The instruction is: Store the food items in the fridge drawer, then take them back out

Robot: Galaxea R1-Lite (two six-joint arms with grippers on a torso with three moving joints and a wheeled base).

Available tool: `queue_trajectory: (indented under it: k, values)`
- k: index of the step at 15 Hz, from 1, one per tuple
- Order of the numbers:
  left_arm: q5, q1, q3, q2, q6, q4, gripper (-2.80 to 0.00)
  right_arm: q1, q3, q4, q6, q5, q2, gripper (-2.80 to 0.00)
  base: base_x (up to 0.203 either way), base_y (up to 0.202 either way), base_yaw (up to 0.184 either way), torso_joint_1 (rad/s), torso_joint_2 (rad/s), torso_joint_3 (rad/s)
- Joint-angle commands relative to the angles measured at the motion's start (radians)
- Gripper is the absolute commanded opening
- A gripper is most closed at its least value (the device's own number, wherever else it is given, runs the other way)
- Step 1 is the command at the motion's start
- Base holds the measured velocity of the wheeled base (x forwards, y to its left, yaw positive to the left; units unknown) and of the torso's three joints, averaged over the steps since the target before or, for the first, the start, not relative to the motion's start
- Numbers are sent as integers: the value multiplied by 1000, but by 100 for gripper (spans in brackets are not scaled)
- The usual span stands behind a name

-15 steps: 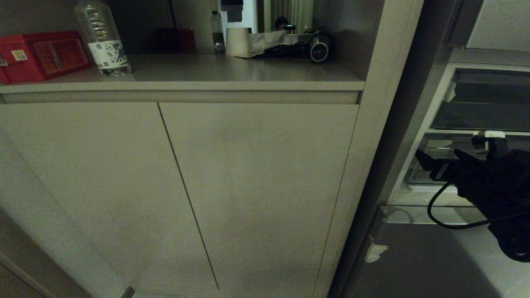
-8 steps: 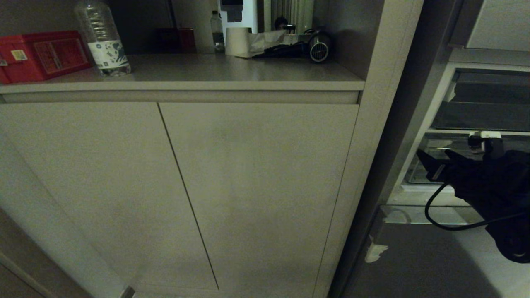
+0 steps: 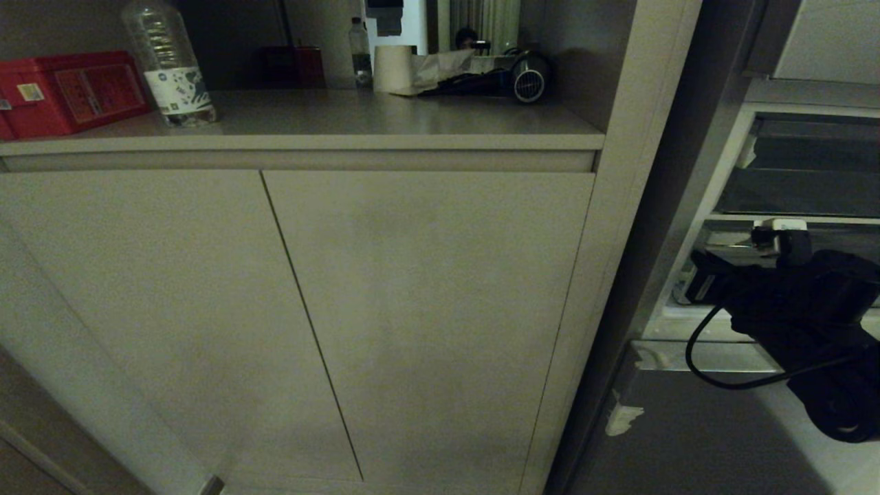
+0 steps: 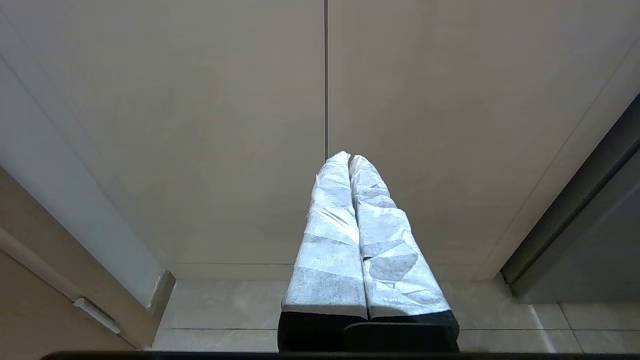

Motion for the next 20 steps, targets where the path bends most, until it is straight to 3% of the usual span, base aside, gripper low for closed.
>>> queue_trajectory:
  k: [1, 16, 17, 20]
  values:
    - [0, 0, 0, 0, 0, 0, -280, 8, 9, -8, -3, 5, -23, -280, 0, 0, 0, 0, 0, 0]
    - [0, 0, 0, 0, 0, 0, -280, 7, 366, -8, -8, 7, -312, -280, 0, 0, 0, 0, 0, 0]
    - [0, 0, 0, 0, 0, 0, -280, 7, 381, -8, -8, 7, -318, 0, 0, 0, 0, 0, 0, 0]
    - [0, 0, 0, 2, 0, 0, -280, 7, 437, -8, -7, 8, -363, 0, 0, 0, 0, 0, 0, 0]
